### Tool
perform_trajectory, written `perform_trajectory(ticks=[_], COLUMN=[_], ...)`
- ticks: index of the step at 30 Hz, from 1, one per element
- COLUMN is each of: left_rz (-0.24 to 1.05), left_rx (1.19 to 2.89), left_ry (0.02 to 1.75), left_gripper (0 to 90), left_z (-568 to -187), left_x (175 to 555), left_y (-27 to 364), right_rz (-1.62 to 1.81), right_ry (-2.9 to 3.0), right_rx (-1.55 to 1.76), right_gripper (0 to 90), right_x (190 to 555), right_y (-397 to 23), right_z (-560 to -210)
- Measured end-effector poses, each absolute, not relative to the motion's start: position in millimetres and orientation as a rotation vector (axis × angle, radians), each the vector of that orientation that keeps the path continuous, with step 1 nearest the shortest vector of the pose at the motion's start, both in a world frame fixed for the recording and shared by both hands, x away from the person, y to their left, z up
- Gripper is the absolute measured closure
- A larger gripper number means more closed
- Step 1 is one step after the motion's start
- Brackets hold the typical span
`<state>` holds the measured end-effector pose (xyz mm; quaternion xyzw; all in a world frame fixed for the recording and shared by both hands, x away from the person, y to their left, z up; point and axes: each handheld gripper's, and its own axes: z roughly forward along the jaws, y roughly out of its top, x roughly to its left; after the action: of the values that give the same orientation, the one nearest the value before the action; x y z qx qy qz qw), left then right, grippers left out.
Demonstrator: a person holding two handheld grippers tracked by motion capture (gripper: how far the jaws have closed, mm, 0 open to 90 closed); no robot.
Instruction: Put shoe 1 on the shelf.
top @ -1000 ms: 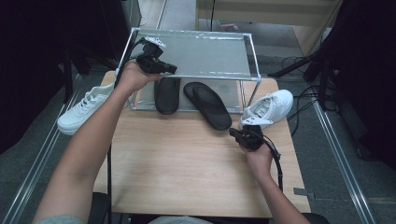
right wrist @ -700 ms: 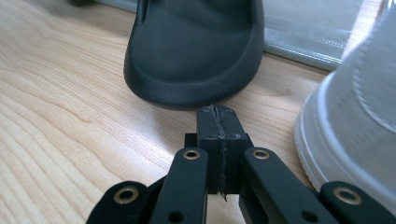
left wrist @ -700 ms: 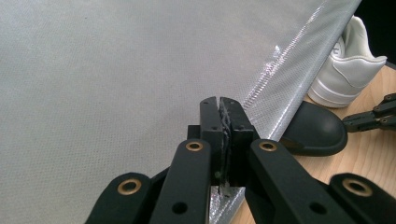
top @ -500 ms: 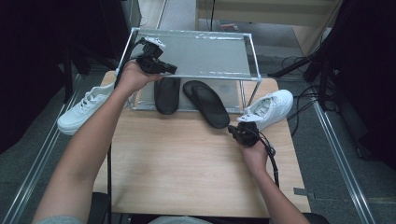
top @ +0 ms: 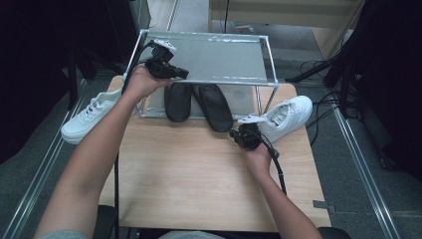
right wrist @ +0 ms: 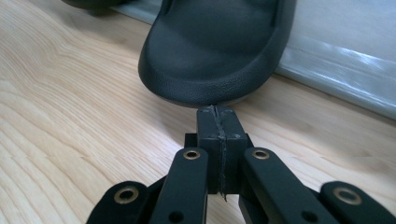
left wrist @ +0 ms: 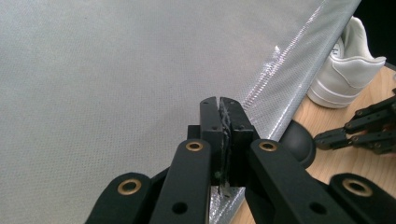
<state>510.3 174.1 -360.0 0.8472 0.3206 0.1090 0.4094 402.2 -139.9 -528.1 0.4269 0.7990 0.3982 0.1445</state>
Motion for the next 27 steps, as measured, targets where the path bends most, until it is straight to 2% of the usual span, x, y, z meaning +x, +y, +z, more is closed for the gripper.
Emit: perform_trajectory(ticks=[27], left_rz=[0.259], left_rx=[2.125], left_ry=[0.813], left_gripper=[89.5], left_z=[-360.3], left_x=[511.3], left_y=[175.4], right_rz=[1.201], right_ry=[2.354], right_rx=[1.233], right_gripper=[90.0], right_x=[437.3], right_y=[-64.9], right_z=[-531.7])
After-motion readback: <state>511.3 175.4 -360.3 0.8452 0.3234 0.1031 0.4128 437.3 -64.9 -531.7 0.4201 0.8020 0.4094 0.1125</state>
